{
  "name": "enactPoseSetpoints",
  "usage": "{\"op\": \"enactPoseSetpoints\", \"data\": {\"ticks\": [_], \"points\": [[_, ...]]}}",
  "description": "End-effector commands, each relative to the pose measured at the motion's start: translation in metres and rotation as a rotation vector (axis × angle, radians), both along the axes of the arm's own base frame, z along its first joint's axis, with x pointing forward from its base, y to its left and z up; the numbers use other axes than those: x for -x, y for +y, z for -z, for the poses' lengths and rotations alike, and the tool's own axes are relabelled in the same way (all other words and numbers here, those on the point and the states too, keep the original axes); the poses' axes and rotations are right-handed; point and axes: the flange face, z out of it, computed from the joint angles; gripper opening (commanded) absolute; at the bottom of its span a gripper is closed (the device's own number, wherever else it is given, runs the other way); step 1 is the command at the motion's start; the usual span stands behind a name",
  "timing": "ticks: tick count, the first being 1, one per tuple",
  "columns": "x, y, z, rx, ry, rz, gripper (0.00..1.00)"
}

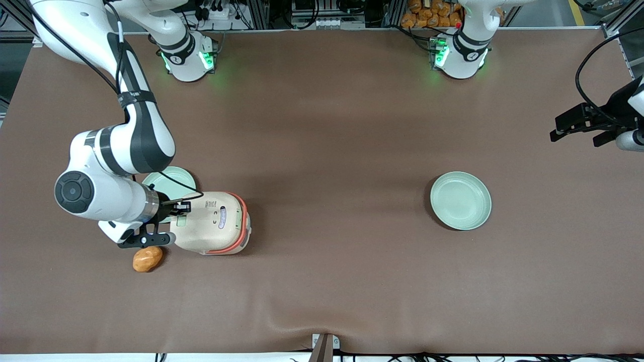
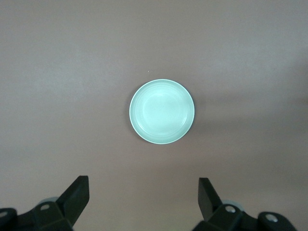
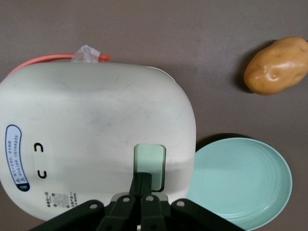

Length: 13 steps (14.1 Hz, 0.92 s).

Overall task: Press rice cooker button with right arm
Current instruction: 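Push the closed right gripper fingertips into the rice cooker's lid-release button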

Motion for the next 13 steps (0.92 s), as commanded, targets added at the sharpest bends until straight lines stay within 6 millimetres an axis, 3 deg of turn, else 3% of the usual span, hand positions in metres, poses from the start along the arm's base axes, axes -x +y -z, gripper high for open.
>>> {"op": "enactPoseSetpoints", "data": {"ticks": [1, 6, 13], "points": [[-0.002, -0.011, 0.019, -0.008, 0.008, -0.001, 0.02], [-0.004, -0.009, 0.007, -0.013, -0.01, 0.005, 0.08], [-0.007, -0.004, -0.036, -0.027, -0.035, -0.003, 0.12]]}}
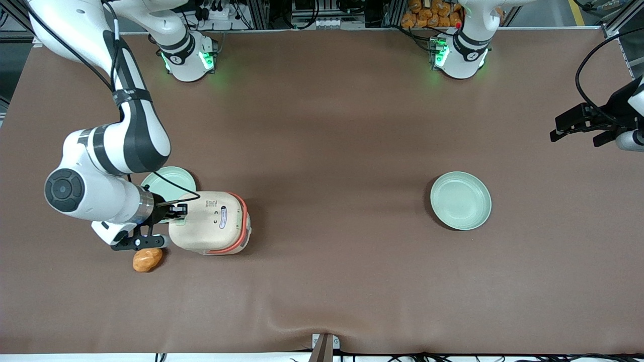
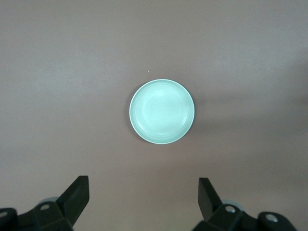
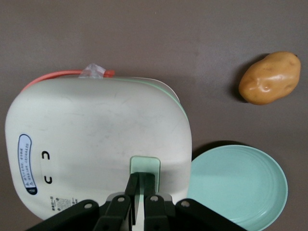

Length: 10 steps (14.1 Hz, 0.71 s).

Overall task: Press rice cooker button with right arm
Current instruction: 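Pull the right gripper back away from the cooker as the lid springs open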

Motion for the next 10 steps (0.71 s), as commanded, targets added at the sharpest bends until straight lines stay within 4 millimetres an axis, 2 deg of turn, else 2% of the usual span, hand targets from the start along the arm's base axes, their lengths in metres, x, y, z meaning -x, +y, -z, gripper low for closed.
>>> {"op": "enactPoseSetpoints", "data": {"ticks": [1, 2, 5, 6, 8, 9, 10], "points": [[0.0, -0.002, -0.025, -0.018, 0.0, -0.009, 0.15], [0.0, -0.002, -0.032, -0.019, 0.0, -0.01, 0.21], [0.01, -0.005, -0.085, -0.032, -0.044, -0.015, 0.5], [0.015, -0.005, -0.107, -0.039, -0.076, -0.017, 0.63], [0.029, -0.006, -0.14, -0.045, -0.086, -0.023, 0.92], [0.038, -0.008, -0.157, -0.048, -0.089, -0.025, 1.0], [0.045, -0.014, -0.172, -0.048, -0.09, -0.027, 1.0]]}}
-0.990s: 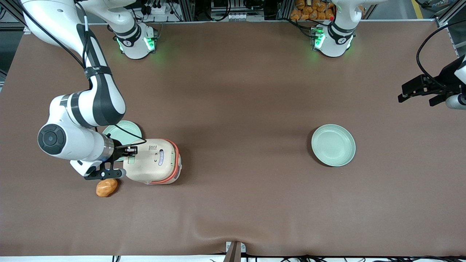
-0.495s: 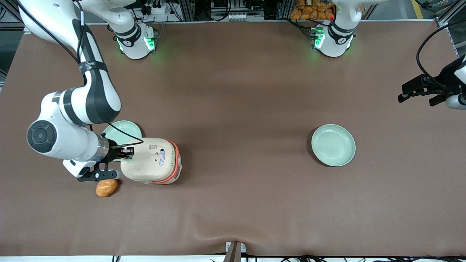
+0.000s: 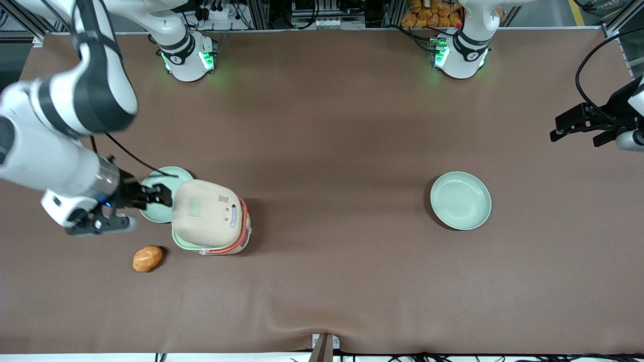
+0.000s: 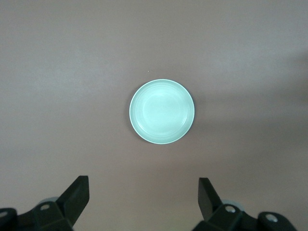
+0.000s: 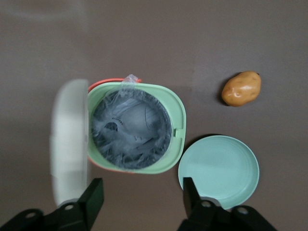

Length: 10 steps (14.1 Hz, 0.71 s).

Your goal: Press rice cooker button with right arm

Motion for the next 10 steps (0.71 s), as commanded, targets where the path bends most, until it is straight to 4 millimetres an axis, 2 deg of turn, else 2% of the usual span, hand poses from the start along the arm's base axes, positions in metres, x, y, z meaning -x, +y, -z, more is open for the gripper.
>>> {"op": "enactPoseSetpoints", "data": {"ticks": [1, 5, 6, 8, 10], "points": [[0.026, -0.02, -0.043, -0.018, 0.009, -0.004, 1.0], [0.053, -0.067, -0.086, -0.015, 0.023, 0.052, 1.0], [0.06, -0.073, -0.098, -0.017, 0.01, 0.056, 1.0], [0.074, -0.088, -0.112, 0.013, 0.018, 0.037, 1.0], [0.085, -0.107, -0.123, 0.109, 0.02, -0.055, 1.0]]}}
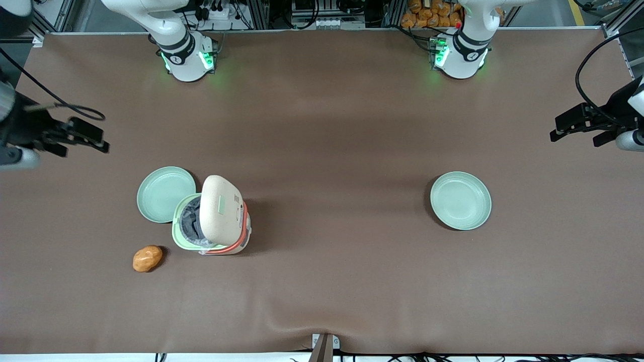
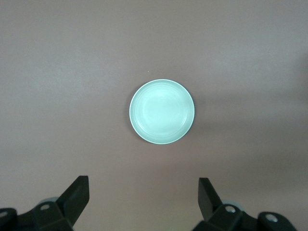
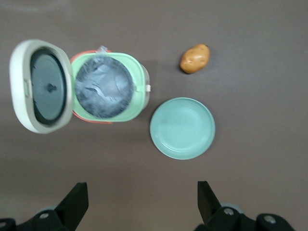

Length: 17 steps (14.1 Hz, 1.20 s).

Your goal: Press rice cooker button with right arm

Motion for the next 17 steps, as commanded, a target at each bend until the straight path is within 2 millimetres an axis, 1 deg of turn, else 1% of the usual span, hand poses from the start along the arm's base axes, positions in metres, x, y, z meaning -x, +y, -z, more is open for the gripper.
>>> {"op": "enactPoseSetpoints", "data": {"ticks": [1, 3, 5, 9, 17], "points": [[0.018, -0.021, -0.012, 0.091, 0.02, -0.095, 1.0], [0.023, -0.042, -0.008, 0.089, 0.06, -0.062, 1.0], [0.023, -0.049, -0.006, 0.093, 0.063, -0.06, 1.0], [0.022, -0.05, -0.002, 0.101, 0.071, -0.056, 1.0], [0.023, -0.049, -0.004, 0.081, 0.073, -0.049, 1.0]]}}
